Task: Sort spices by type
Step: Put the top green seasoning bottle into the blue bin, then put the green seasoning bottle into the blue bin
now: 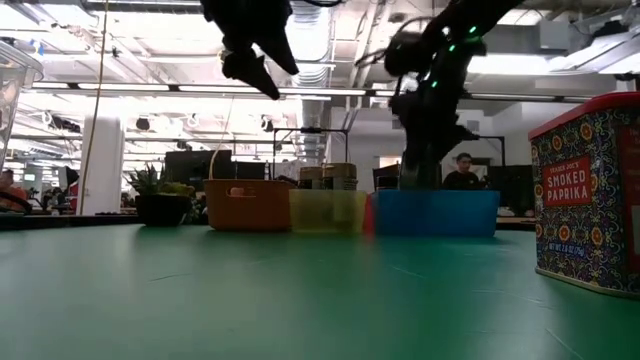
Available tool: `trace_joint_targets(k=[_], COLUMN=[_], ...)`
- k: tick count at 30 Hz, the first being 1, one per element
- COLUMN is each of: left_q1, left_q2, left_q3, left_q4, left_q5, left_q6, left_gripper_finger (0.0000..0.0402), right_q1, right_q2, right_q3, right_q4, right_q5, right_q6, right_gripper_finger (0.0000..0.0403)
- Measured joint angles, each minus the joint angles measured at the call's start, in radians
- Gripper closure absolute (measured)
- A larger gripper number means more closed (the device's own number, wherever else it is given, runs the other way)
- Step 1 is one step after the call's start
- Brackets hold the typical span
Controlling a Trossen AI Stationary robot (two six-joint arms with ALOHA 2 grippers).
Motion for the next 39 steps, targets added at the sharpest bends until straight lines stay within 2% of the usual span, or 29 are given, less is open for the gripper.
trace_joint_targets(k=[6, 11, 14, 17, 19, 21, 23, 27, 30, 34, 36, 39], left_q1=[0.000, 0.000, 0.001, 0.003, 0.007, 0.009, 0.009, 0.009, 0.009, 0.009, 0.009, 0.009], left_q2=[0.000, -0.006, -0.006, -0.006, -0.006, -0.006, -0.006, -0.006, -0.006, -0.006, -0.006, -0.006], left_q3=[-0.003, -0.003, -0.003, -0.003, -0.003, -0.003, -0.003, -0.003, -0.003, -0.003, -0.003, -0.003], left_q4=[-0.033, -0.042, -0.044, -0.046, -0.047, -0.051, -0.059, -0.062, -0.062, -0.062, -0.062, -0.062], left_q5=[0.006, 0.004, 0.002, 0.002, 0.002, 0.002, 0.000, -0.009, -0.019, -0.048, -0.061, -0.081], left_q6=[0.020, 0.040, 0.060, 0.066, 0.066, 0.065, 0.064, 0.026, -0.001, -0.012, -0.013, -0.013], left_gripper_finger=[0.0045, 0.0045, 0.0045, 0.0045, 0.0045, 0.0045, 0.0045, 0.0045, 0.0045, 0.0045, 0.0045, 0.0045], right_q1=[-0.001, -0.001, -0.001, 0.013, 0.041, 0.091, 0.173, 0.410, 0.620, 0.905, 1.029, 1.154], right_q2=[0.116, 0.135, 0.103, 0.037, -0.024, -0.097, -0.182, -0.362, -0.479, -0.516, -0.489, -0.417], right_q3=[0.037, 0.072, 0.097, 0.131, 0.134, 0.132, 0.110, 0.013, -0.070, -0.122, -0.124, -0.114], right_q4=[0.000, -0.036, -0.072, -0.154, -0.208, -0.237, -0.218, -0.127, -0.070, -0.073, -0.073, -0.072], right_q5=[-0.002, -0.007, 0.006, 0.081, 0.132, 0.140, 0.115, -0.037, -0.046, -0.019, 0.051, 0.147], right_q6=[-0.017, -0.034, -0.043, -0.046, -0.054, -0.053, -0.058, -0.088, 0.047, 0.212, 0.274, 0.337], right_gripper_finger=[0.0132, 0.0090, 0.0069, 0.0055, 0.0050, 0.0050, 0.0050, 0.0050, 0.0050, 0.0050, 0.0051, 0.0059])
